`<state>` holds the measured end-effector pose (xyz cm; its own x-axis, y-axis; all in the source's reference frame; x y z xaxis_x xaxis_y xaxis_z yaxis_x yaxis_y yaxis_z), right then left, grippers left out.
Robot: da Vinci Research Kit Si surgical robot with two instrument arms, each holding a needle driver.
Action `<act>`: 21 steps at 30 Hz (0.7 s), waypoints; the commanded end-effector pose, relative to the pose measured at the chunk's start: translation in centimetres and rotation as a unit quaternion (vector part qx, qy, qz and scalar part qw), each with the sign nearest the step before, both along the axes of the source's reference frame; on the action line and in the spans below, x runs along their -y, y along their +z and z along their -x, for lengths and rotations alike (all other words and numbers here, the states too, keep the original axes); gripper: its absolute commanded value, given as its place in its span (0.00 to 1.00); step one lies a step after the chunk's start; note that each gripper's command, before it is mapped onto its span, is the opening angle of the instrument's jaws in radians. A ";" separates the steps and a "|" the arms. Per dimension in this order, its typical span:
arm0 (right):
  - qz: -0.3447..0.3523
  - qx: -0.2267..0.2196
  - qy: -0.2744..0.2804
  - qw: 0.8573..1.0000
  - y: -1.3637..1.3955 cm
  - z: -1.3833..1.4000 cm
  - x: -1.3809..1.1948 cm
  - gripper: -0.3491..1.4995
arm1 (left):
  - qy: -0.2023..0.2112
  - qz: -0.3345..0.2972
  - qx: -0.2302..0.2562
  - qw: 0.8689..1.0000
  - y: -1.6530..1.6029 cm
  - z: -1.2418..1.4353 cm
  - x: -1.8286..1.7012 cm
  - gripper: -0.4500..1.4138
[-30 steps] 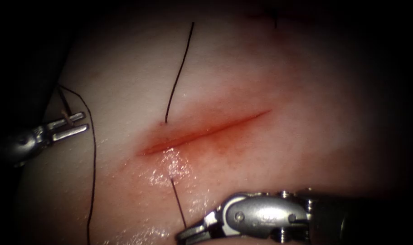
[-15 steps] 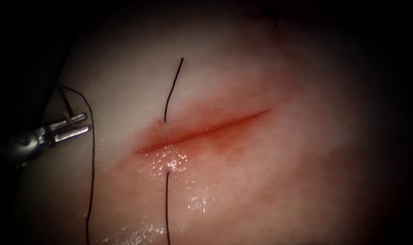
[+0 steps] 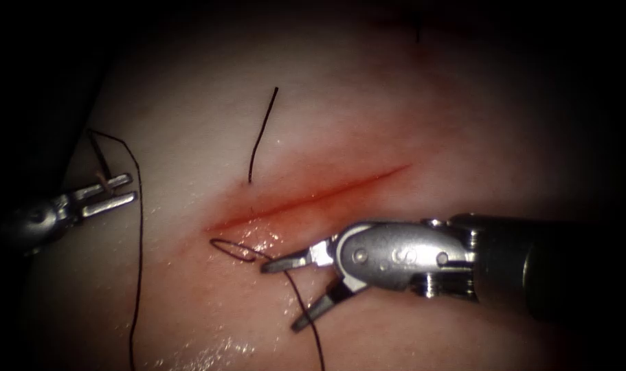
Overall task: Wound Closure
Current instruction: With right hand, grip thread near incision and pull away repeatedly until only a short tail remains above wound
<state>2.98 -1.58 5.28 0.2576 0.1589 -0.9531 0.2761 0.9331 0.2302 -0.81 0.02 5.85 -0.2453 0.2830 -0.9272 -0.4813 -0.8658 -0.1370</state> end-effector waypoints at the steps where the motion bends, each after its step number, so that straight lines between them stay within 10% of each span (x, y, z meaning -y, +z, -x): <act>1: 0.000 -0.003 -0.001 1.000 0.10 -0.13 -0.05 0.88 | 0.000 0.000 0.000 1.000 0.06 0.05 -0.01 0.00; 21: -0.023 -0.041 -0.019 0.999 -0.84 0.85 0.24 0.93 | 0.001 -0.011 0.001 1.000 -0.07 -0.25 -0.19 0.00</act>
<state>2.06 -1.81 4.37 0.1867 0.1955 -0.9628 0.3270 0.9117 0.2485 -0.50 0.19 5.71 -0.2441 0.3037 -0.9210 -0.4815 -0.8623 -0.1568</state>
